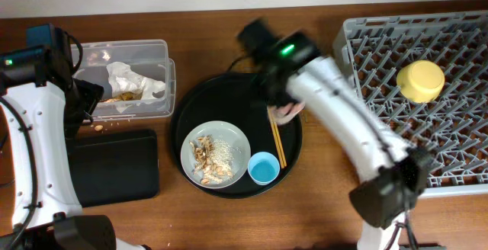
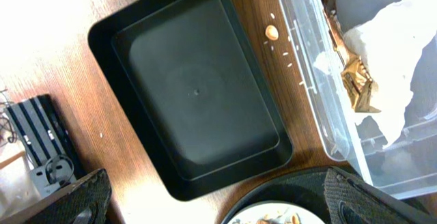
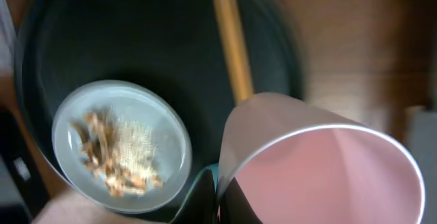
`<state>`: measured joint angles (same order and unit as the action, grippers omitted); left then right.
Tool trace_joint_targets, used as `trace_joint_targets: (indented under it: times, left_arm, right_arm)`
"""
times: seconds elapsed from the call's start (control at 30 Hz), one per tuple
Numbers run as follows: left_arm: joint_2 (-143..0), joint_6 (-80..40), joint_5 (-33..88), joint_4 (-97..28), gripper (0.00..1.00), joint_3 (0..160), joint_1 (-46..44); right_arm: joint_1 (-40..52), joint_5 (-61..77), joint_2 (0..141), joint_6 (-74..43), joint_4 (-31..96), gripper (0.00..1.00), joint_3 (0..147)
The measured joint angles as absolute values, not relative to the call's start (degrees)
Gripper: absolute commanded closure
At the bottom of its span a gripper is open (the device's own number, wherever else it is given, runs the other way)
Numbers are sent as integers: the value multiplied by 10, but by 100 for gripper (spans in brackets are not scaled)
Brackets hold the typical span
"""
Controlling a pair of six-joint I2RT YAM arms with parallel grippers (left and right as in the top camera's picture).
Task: Sort waste into correct bins and load items into the dishwasher rack
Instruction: 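Carry the pink cup to the rack and place it below the bowl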
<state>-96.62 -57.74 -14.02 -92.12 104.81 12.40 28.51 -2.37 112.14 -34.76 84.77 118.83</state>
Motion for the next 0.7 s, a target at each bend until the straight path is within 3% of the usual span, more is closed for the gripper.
trace_joint_targets:
  times: [0.2, 0.37, 0.7]
  left_arm:
    - [-966, -577, -140, -921, 1, 1048, 124]
    - [-966, -577, -140, -921, 1, 1048, 124]
    - [-966, -577, -140, -921, 1, 1048, 124]
  right_arm:
    - [71, -8, 1062, -270, 941, 96, 1294]
    - [-118, 106, 1036, -149, 969, 96, 1289]
    - [-415, 505, 1042, 149, 919, 96, 1039]
